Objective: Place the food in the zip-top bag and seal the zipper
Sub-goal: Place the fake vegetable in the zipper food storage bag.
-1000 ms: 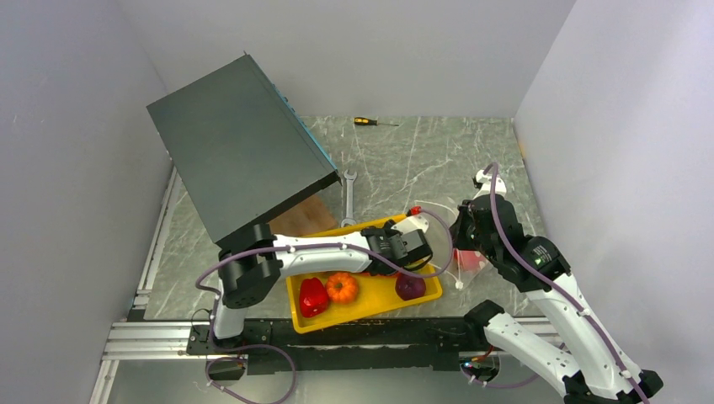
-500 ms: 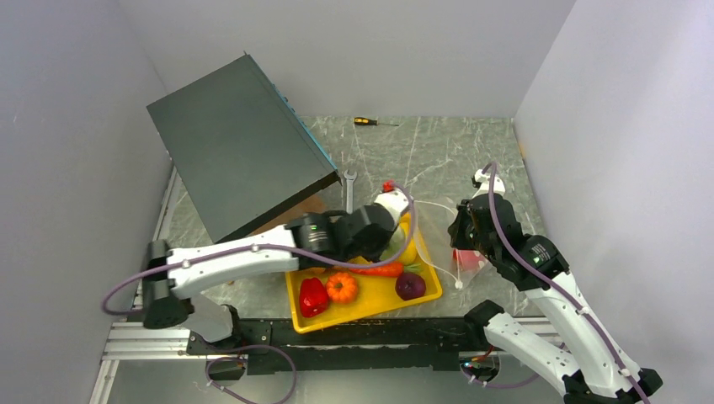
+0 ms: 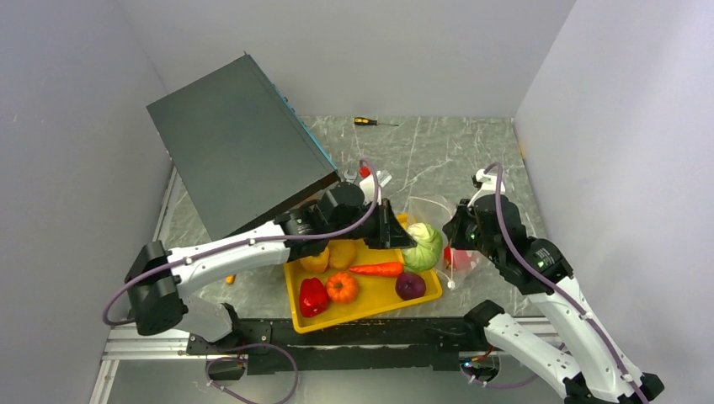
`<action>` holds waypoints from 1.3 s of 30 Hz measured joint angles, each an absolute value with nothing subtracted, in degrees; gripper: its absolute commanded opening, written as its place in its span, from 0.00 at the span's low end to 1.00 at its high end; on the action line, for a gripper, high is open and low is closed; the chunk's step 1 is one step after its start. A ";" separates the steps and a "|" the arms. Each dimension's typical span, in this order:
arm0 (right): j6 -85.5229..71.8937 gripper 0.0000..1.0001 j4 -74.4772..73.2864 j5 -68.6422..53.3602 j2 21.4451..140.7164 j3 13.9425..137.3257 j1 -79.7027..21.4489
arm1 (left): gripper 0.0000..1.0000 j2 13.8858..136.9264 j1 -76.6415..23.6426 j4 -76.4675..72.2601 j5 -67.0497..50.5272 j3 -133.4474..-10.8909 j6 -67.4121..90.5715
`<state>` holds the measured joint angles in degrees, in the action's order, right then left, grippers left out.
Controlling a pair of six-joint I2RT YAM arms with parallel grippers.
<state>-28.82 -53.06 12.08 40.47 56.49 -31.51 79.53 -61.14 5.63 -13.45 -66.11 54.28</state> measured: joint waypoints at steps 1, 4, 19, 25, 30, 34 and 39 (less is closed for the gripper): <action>-29.04 0.00 -52.86 11.75 40.38 56.49 -31.51 | 0.00 80.49 -60.88 4.14 -14.41 -65.21 56.75; -29.91 0.00 -51.94 10.50 39.81 56.49 -31.51 | 0.00 82.63 -60.53 2.42 -15.14 -63.99 62.08; -33.56 0.00 -49.69 6.85 37.41 55.53 -31.51 | 0.00 87.18 -60.45 1.19 -4.82 -64.03 74.11; -34.79 0.00 -50.06 6.00 36.80 55.72 -31.51 | 0.00 93.54 -60.77 3.99 -1.65 -71.42 74.13; -35.29 0.00 -50.37 5.78 36.49 56.27 -31.51 | 0.00 95.70 -62.48 6.76 2.37 -77.32 72.90; -35.62 0.00 -50.70 5.91 36.51 57.30 -31.51 | 0.05 97.27 -63.07 6.74 4.10 -80.25 72.38; -35.75 0.00 -51.03 6.57 36.51 58.63 -31.51 | 0.97 99.42 -63.09 5.98 5.21 -81.14 70.67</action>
<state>-35.75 -51.03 6.57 36.51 58.63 -31.51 99.42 -63.09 5.98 5.21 -81.14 70.67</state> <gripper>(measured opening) 0.008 0.481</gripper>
